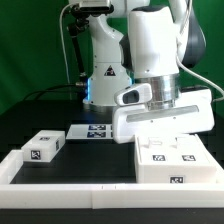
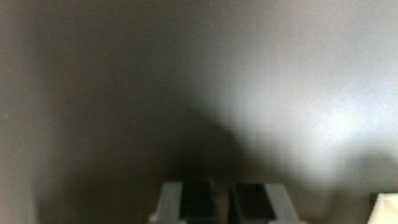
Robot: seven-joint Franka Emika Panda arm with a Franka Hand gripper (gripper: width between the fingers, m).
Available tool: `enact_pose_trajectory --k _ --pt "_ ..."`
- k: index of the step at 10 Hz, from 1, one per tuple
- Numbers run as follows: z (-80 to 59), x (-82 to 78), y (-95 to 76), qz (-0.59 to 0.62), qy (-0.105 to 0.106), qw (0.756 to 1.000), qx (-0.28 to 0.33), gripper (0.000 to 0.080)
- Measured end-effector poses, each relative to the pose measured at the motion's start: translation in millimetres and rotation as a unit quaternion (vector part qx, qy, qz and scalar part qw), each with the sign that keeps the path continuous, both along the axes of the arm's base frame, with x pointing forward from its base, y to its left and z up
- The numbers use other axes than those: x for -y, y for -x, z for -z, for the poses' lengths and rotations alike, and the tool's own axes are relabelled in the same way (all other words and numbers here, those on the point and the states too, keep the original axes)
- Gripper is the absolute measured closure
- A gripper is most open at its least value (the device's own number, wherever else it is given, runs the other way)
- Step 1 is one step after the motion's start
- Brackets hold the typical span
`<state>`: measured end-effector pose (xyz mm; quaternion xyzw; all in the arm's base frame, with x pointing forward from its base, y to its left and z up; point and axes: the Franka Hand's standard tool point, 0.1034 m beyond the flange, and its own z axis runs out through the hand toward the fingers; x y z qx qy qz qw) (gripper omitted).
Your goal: Assemble cabinet
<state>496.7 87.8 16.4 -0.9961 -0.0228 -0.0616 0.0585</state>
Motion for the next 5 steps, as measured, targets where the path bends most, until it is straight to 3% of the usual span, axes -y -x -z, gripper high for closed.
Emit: enact_pose_trajectory --k 5 --pt "-52.4 6.1 -13.2 -0.016 0.009 1.000 0.023 0.0798"
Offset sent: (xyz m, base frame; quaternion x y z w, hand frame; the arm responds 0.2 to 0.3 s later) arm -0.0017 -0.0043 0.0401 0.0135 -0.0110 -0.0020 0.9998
